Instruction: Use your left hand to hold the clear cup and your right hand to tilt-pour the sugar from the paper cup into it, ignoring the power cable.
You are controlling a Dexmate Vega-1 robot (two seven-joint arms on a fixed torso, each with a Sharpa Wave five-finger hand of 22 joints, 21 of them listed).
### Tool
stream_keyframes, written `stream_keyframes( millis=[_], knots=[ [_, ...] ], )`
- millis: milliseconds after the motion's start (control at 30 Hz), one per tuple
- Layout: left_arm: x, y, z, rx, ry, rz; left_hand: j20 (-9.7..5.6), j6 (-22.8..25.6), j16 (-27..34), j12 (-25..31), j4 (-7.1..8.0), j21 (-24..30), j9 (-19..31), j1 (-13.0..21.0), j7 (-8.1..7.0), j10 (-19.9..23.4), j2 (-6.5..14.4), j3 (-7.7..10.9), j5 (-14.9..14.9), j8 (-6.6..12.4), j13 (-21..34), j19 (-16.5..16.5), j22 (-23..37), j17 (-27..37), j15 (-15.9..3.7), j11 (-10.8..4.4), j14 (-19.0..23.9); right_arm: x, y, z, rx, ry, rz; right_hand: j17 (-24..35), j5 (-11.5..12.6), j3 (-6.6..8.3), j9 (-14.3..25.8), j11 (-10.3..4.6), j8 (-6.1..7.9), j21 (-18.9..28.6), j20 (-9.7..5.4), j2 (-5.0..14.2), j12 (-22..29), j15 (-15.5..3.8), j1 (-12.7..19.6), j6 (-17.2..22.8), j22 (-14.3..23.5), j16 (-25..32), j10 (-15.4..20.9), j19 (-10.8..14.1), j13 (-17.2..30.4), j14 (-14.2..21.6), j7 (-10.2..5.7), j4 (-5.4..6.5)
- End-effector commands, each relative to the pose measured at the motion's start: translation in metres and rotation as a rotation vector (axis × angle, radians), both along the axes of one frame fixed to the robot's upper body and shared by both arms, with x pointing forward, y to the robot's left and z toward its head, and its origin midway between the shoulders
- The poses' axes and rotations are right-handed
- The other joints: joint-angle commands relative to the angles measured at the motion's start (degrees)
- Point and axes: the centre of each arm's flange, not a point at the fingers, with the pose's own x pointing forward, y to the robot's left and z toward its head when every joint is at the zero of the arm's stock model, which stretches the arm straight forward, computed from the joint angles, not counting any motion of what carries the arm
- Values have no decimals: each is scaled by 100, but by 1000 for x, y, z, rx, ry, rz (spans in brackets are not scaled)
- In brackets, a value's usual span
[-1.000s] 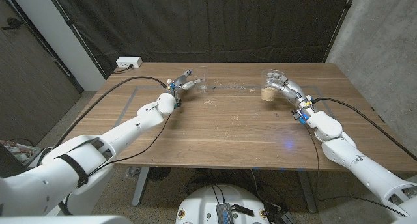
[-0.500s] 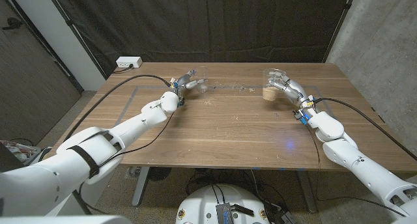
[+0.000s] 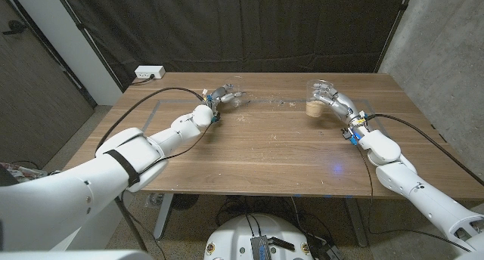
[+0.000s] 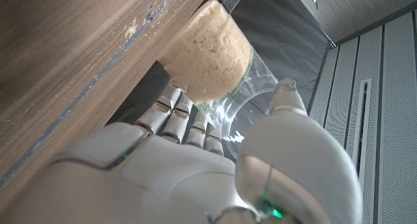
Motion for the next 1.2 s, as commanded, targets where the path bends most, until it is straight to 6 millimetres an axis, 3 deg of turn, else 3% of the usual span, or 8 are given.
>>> stream_keyframes(
  millis=[33,300,733,1200],
  knots=[
    [7,8,-25,-85,126,-1,25,138,74,130,13,126,35,167,49,207,44,-26,56,83,54,362,27,43,-456,-11,276,-1,-2,0,-2,1,2,23,7,30,26,-22,29,34,-650,58,27,-992,-18,60,-2,-24,16,-54,16,20,-25,14],
    [4,9,-32,-141,109,-18,-185,594,145,393,15,265,84,495,11,626,153,-3,69,301,137,636,11,107,-538,-73,744,0,0,2,-12,5,6,36,10,39,29,-44,20,30,-672,74,22,-993,-25,46,-18,-52,4,-90,28,-5,-46,19],
    [0,7,-36,-142,60,-21,-243,963,217,648,62,371,136,788,-55,1007,366,56,44,489,233,792,6,223,-650,-116,1177,2,1,-1,-13,14,10,55,10,45,33,-53,19,41,-674,71,23,-990,-32,63,-49,-82,12,-111,49,15,-42,15],
    [-15,-4,-32,-140,-96,-63,-300,1596,397,1025,104,500,218,1000,-166,1573,513,60,-37,812,395,945,50,423,-809,-198,1790,4,-4,-9,8,22,3,74,13,61,37,-56,17,50,-684,89,19,-994,-33,80,-78,-114,10,-135,67,16,-49,13]
  ],
)
